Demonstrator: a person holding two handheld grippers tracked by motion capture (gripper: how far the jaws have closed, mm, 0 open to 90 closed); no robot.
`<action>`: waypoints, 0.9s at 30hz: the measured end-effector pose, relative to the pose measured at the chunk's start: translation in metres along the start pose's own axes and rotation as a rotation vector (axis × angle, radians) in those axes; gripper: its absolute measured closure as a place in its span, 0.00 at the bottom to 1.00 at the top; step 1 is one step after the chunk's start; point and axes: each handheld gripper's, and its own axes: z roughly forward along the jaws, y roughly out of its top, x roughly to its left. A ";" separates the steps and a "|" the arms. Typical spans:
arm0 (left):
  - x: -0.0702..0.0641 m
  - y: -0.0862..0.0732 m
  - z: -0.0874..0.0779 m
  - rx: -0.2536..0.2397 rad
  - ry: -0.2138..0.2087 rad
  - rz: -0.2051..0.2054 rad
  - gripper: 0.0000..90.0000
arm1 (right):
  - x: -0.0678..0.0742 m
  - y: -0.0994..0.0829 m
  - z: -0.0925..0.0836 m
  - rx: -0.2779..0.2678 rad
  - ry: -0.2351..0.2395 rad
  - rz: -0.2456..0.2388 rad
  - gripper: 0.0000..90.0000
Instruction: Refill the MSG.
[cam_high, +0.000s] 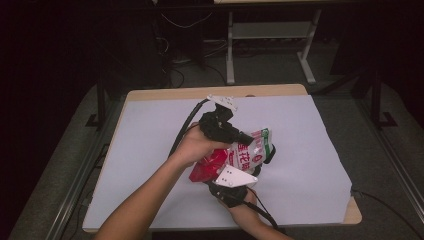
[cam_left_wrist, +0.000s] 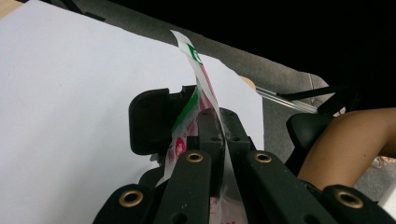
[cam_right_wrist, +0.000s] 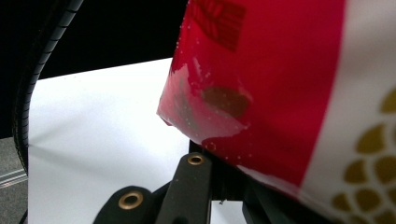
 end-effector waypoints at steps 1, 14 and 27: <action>0.000 0.000 0.000 0.007 -0.001 0.002 1.00 | 0.000 0.000 0.000 0.001 0.000 -0.001 1.00; 0.000 0.000 0.000 0.003 -0.002 0.001 1.00 | 0.000 0.000 0.000 0.000 -0.002 -0.004 1.00; 0.000 0.000 0.000 0.001 -0.003 0.000 1.00 | 0.000 0.000 0.000 0.000 -0.002 -0.006 1.00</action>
